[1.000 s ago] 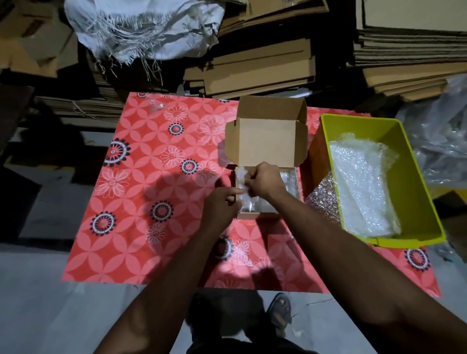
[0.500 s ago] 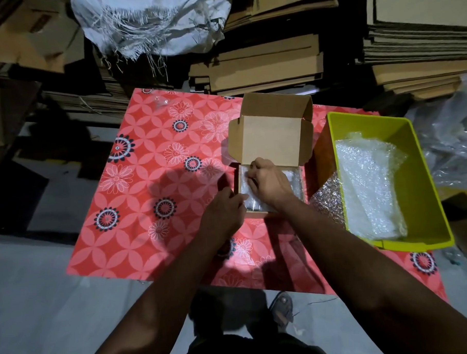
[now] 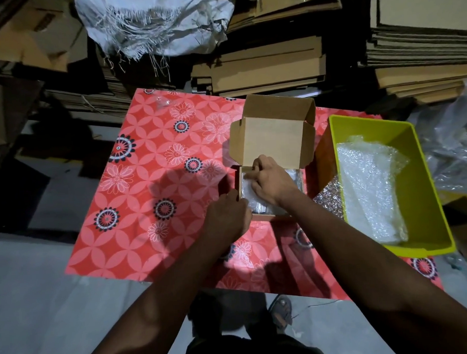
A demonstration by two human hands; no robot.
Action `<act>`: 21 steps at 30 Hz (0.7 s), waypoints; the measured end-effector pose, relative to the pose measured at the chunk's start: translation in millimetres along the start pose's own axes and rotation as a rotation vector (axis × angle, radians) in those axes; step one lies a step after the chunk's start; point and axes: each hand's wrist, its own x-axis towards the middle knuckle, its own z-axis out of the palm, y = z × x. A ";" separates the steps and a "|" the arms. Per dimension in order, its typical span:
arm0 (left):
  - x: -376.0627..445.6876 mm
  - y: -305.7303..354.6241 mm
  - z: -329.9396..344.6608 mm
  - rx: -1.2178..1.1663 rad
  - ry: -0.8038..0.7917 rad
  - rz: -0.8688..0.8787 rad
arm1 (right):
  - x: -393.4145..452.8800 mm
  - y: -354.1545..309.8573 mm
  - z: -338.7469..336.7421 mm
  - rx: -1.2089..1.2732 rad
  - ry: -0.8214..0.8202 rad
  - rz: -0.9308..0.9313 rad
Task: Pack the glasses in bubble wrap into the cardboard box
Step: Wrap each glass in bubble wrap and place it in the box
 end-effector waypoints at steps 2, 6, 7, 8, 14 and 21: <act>-1.3 -1.0 1.2 -0.045 0.004 -0.034 | -5.0 -0.4 0.7 -0.098 0.003 -0.019; -1.5 -0.2 2.9 -0.056 -0.006 -0.064 | -7.8 -10.7 7.2 -0.248 0.013 0.016; -0.9 0.5 3.2 -0.052 -0.004 -0.068 | -7.1 -13.6 7.6 -0.255 0.010 0.021; -1.3 1.2 3.5 -0.052 -0.003 -0.073 | -7.1 -15.4 8.1 -0.257 0.004 0.016; -3.2 0.4 1.3 -0.133 0.165 -0.026 | -64.9 -10.8 10.8 0.116 0.311 0.297; -6.9 8.5 8.2 -0.030 0.187 0.099 | -82.7 -6.9 17.3 0.192 0.206 0.460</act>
